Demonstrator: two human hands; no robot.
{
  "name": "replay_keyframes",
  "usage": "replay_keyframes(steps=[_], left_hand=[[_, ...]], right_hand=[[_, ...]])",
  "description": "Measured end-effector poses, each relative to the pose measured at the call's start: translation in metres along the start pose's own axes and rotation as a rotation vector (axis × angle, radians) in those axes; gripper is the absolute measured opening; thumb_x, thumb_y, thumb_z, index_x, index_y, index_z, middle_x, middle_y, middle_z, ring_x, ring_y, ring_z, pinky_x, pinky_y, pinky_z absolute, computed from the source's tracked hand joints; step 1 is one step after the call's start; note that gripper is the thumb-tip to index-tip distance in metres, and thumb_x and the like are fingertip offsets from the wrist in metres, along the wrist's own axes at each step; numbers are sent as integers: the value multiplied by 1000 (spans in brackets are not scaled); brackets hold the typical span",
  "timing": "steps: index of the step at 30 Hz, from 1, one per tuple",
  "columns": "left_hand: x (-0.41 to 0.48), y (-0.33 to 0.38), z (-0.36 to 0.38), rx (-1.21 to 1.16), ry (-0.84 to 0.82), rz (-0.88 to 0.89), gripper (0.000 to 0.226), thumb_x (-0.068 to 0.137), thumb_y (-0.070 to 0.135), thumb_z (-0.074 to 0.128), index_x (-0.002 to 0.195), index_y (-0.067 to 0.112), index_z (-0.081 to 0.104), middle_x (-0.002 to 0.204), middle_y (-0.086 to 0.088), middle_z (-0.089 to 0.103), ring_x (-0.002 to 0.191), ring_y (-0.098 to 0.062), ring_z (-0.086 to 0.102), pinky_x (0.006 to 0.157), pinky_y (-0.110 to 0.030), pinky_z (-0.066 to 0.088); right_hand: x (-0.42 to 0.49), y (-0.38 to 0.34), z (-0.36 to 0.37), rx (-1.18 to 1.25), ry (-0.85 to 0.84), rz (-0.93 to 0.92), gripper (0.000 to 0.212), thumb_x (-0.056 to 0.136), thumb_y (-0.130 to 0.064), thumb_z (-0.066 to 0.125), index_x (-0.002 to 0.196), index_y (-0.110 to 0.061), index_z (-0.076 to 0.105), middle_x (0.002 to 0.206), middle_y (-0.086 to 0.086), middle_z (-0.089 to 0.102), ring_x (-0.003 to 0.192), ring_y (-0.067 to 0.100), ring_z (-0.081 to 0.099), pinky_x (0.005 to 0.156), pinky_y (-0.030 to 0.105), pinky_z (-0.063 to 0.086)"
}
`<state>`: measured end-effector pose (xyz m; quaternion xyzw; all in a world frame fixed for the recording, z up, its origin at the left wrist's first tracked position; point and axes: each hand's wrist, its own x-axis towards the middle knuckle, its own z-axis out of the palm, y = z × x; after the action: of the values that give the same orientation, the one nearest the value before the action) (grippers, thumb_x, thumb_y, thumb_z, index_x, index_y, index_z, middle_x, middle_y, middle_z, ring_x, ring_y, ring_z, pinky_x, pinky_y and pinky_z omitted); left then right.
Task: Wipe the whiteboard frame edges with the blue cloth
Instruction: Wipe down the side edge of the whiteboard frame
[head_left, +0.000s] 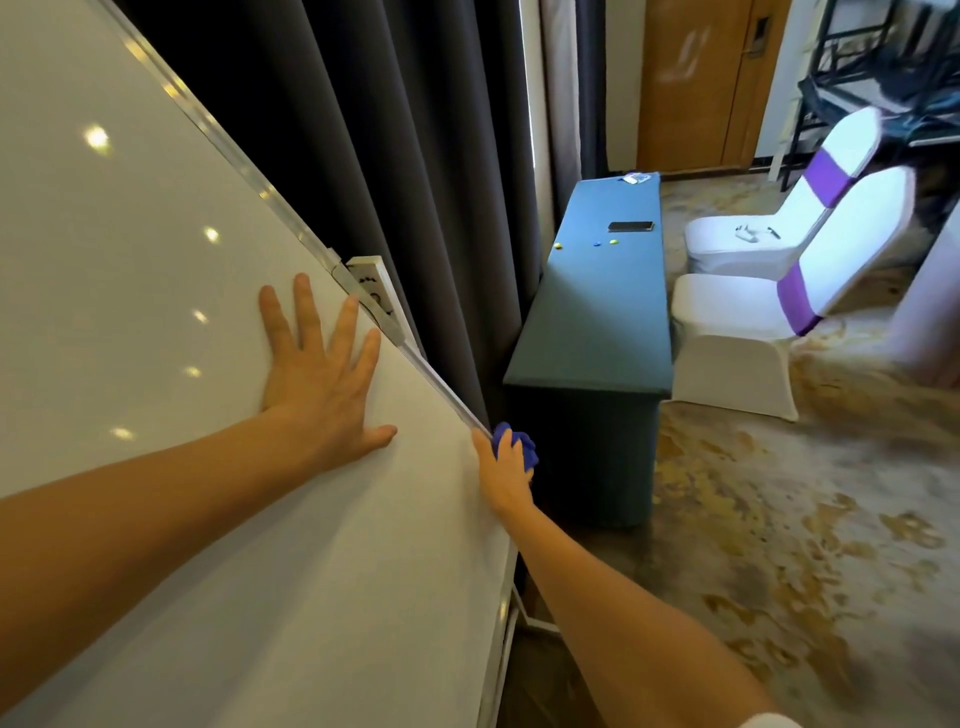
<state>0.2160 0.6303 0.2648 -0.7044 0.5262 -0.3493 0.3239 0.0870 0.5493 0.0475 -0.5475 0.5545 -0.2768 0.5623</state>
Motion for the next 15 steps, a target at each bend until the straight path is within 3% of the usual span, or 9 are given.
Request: replay_keyframes(steps=[3,7,9,13,15], left_hand=[[-1,8,0,14,-12,14,117,68,94,13,156,21,-10,164,-21,-16,139,-64,-18,107,-81,-4],[1,19,4,34,-9,16,119,68,93,14,155,16,-11,163,-22,-16,140,-63,-18,108,-80,-3],[1,19,5,32,-6,11,121,67,94,13,156,15,-11,163,-22,-15,140,-63,-17,108,-80,-3],[1,17,8,14,-5,22,124,64,95,9,156,14,-10,163,-22,-14,139,-63,-19,108,-79,-7],[0,20,7,16,-17,21,125,64,96,11,155,13,-10,163,-23,-14,139,-64,-20,108,-79,-6]], right_hand=[[-13,-46,17,65,-82,-228,83,90,-71,39,155,-35,3,166,-1,1,151,31,-6,119,59,6],[-30,-70,40,-95,-74,-607,82,84,-83,35,145,-58,-13,158,-25,-23,145,11,-26,109,40,-4],[-22,-47,31,-164,-59,-601,79,84,-83,31,144,-59,-15,153,-27,-31,145,16,-28,112,46,-4],[-8,-5,12,-134,-127,-292,82,86,-78,31,149,-49,-14,162,-11,-21,147,28,-25,117,58,-1],[-12,-13,16,-107,-149,-329,85,83,-83,30,148,-50,-14,162,-12,-23,146,27,-28,116,59,1]])
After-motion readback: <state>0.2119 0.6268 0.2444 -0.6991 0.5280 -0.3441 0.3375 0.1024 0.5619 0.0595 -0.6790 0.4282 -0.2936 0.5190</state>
